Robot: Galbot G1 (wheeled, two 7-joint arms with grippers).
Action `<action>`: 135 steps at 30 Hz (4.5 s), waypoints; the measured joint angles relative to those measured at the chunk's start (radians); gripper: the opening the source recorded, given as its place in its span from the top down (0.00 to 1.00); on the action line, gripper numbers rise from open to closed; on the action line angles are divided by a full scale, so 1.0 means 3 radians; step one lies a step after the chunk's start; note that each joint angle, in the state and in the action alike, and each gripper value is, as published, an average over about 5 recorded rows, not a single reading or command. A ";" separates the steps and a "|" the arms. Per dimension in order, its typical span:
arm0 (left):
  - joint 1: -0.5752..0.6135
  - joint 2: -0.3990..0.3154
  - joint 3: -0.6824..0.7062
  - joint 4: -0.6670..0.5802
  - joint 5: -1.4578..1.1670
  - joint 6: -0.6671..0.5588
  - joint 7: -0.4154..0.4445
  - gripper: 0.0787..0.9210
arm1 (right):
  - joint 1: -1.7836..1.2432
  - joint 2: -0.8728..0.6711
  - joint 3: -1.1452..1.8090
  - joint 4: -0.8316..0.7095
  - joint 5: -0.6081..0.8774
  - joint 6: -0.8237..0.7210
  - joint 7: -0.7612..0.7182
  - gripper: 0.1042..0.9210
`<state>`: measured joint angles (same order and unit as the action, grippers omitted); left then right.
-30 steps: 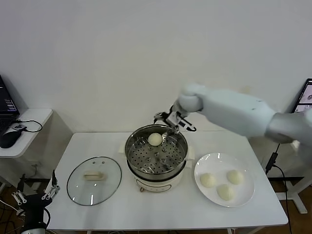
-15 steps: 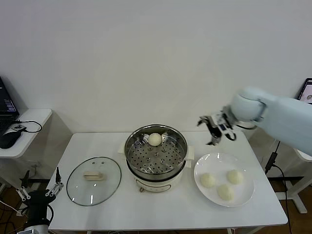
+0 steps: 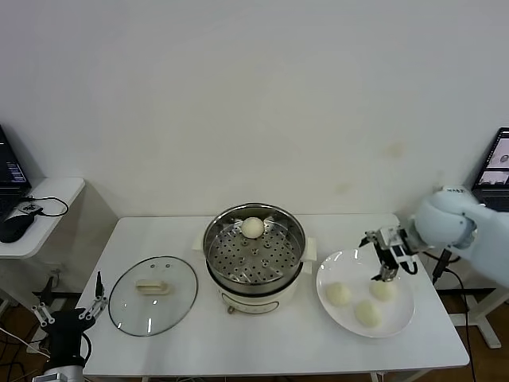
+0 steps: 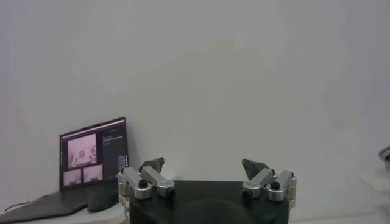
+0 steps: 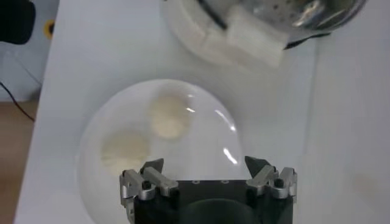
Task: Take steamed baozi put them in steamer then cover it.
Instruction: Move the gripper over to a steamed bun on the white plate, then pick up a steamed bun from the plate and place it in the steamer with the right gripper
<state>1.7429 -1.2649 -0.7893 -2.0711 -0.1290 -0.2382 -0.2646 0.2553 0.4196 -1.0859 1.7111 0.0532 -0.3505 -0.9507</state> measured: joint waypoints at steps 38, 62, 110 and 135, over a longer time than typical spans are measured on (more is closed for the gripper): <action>-0.0017 -0.0015 -0.0074 0.0096 -0.0011 -0.0022 -0.0011 0.12 | -0.1327 0.0755 0.0867 -0.0731 -0.0454 -0.0041 0.0115 0.23; -0.0025 -0.0023 -0.0083 0.0054 -0.0022 -0.0035 -0.0022 0.12 | -0.0918 0.0514 0.0834 -0.0534 -0.0264 -0.0011 -0.0097 0.40; -0.0047 0.0004 -0.0167 0.0000 -0.0103 0.0007 -0.0002 0.12 | 0.0651 0.2872 -0.0431 -0.1296 0.1470 -0.1045 0.0728 0.37; -0.0049 -0.0001 -0.0162 0.0008 -0.0107 -0.0002 -0.0004 0.12 | 0.0518 0.3037 -0.0433 -0.1509 0.1269 -0.1149 0.0695 0.13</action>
<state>1.7282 -1.2652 -0.8378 -2.0686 -0.1612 -0.2389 -0.2658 0.4106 1.3306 -1.2159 1.2584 0.4339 -0.6952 -0.7423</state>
